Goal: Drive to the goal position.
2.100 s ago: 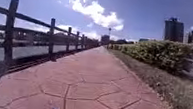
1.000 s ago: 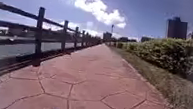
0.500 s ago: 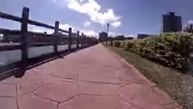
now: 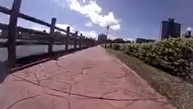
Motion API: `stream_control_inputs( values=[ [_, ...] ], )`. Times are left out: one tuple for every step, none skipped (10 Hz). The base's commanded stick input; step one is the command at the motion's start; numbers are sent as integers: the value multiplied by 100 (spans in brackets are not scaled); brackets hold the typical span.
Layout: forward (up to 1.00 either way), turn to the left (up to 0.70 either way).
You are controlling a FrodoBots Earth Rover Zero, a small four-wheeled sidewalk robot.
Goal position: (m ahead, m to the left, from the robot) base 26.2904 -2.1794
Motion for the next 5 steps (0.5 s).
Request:
stream_control_inputs(
  values=[
    [85, 0],
    [85, 0],
    [85, 0],
    [85, 0],
    [85, 0]
  ],
)
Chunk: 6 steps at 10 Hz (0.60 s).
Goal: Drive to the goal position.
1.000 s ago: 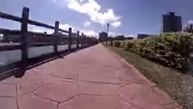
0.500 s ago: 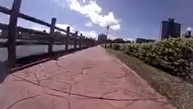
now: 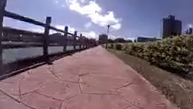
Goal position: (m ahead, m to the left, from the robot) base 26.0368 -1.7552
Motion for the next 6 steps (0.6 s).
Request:
stream_control_inputs(
  values=[
    [85, 0],
    [85, 0],
    [85, -7],
    [85, -27],
    [85, -26],
    [85, 0]
  ],
)
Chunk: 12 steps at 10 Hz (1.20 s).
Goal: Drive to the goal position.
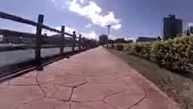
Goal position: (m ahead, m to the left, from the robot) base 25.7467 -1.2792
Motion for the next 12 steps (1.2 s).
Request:
stream_control_inputs(
  values=[
    [85, 0],
    [85, 0],
    [85, 0],
    [85, 0],
    [85, 0],
    [85, 0],
    [85, 0],
    [85, 0],
    [85, 0],
    [85, 0],
    [85, -2],
    [85, -33]
  ],
)
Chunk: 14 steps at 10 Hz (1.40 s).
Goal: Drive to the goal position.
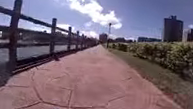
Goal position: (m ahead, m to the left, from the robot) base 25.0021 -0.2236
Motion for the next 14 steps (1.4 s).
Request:
stream_control_inputs(
  values=[
    [85, -7],
    [85, 0],
    [85, 0],
    [85, 0],
    [85, 0],
    [85, 0],
    [85, 0],
    [85, 0],
    [85, 0],
    [85, 0],
    [85, 0],
    [85, 0],
    [85, 0],
    [85, 0]
  ],
)
